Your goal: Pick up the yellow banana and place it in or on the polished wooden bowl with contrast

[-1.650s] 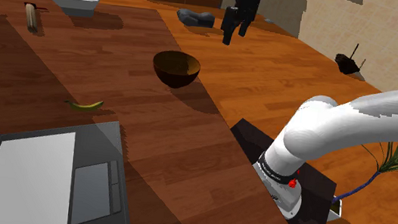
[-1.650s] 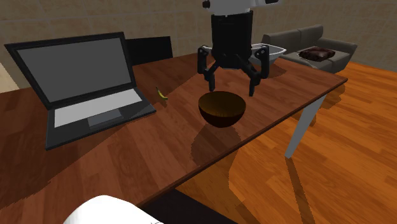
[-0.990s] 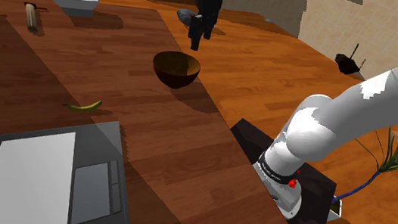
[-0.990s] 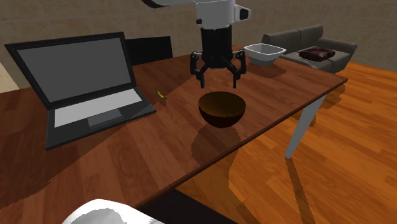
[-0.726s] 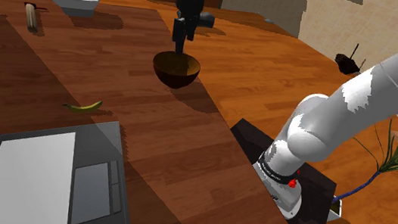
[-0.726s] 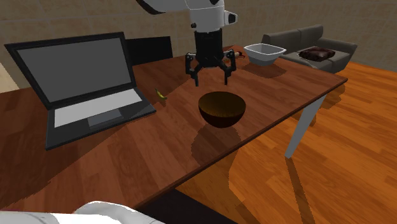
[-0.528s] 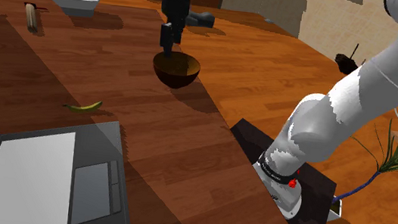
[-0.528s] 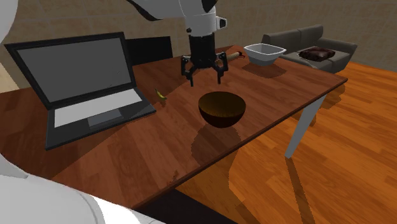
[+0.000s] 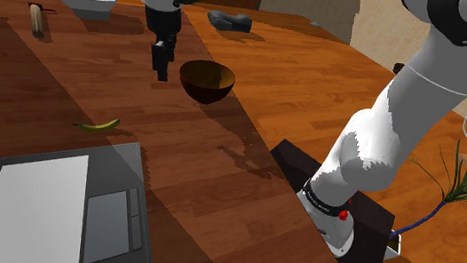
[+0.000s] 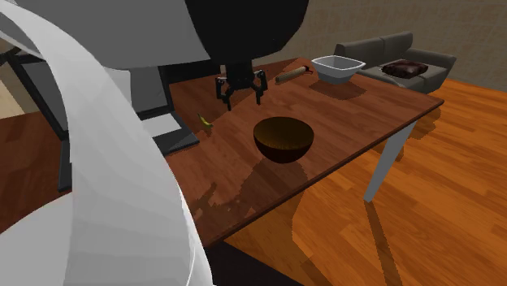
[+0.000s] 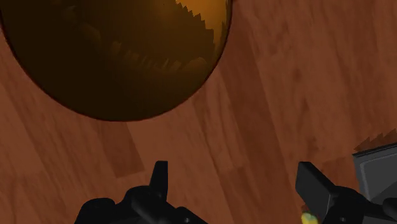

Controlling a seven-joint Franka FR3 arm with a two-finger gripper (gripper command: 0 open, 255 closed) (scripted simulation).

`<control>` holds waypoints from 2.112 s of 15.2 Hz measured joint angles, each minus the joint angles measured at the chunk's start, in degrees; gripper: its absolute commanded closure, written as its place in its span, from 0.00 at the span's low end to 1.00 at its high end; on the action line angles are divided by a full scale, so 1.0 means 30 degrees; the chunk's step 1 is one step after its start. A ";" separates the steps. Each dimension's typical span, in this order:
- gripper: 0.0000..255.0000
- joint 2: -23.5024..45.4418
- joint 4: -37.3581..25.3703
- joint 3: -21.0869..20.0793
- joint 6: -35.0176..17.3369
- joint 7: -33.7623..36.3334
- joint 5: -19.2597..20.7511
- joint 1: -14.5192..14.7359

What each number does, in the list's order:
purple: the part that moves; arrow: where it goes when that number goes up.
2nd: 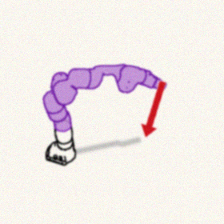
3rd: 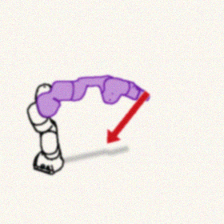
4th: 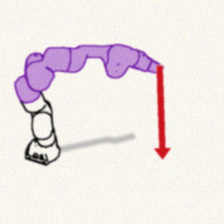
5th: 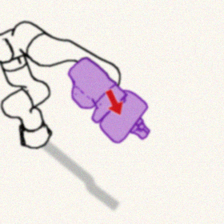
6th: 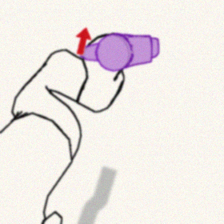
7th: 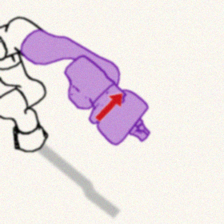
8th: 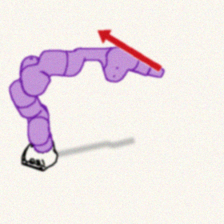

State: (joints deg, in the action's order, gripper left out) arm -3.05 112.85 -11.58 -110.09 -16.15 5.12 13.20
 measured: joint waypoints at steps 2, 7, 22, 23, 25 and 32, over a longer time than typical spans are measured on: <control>0.00 0.1100 -0.0740 -0.0333 -0.0307 -0.0399 0.0208 0.0322; 0.00 0.3602 -0.2783 -0.1244 -0.0560 -0.1163 0.0843 0.1304; 0.00 0.8363 -0.5599 -0.2338 -0.2039 -0.2420 0.2523 0.3136; 0.00 0.8370 -0.5477 -0.2328 -0.2162 -0.2415 0.2534 0.3120; 0.00 0.8378 -0.5340 -0.2321 -0.2312 -0.2392 0.2552 0.3115; 1.00 0.8373 -0.5293 -0.2317 -0.2361 -0.2394 0.2556 0.3107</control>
State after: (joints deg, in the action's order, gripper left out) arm 22.07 96.97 -18.53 -117.18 -23.34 12.79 22.52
